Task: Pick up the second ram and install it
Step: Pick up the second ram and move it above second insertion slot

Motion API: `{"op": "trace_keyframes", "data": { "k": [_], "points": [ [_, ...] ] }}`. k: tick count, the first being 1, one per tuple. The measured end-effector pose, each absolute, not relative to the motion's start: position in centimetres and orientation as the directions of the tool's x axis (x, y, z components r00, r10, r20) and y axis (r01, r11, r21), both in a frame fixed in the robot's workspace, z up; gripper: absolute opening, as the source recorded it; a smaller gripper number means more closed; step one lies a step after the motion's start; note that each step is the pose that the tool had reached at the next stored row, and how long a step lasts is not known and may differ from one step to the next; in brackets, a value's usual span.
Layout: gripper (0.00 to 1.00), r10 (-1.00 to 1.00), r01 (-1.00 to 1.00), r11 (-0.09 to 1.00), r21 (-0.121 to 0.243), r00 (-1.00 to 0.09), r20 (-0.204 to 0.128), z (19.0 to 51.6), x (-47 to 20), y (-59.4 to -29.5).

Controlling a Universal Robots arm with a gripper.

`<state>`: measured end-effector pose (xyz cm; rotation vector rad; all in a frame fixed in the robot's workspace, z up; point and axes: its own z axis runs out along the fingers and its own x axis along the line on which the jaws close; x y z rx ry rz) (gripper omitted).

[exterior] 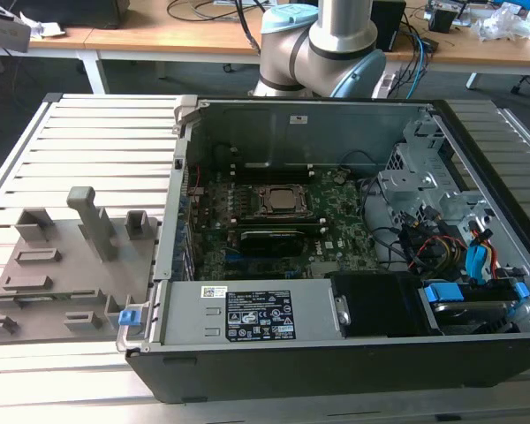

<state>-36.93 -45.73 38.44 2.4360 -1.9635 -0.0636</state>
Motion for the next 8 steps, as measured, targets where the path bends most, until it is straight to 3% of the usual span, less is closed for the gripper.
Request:
{"op": "trace_keyframes", "data": {
  "k": [8],
  "points": [
    [0.11, -0.997, -0.997, 0.070, 0.035, -0.071, -0.024, 38.09, -36.93, -45.73]
  ]
}}
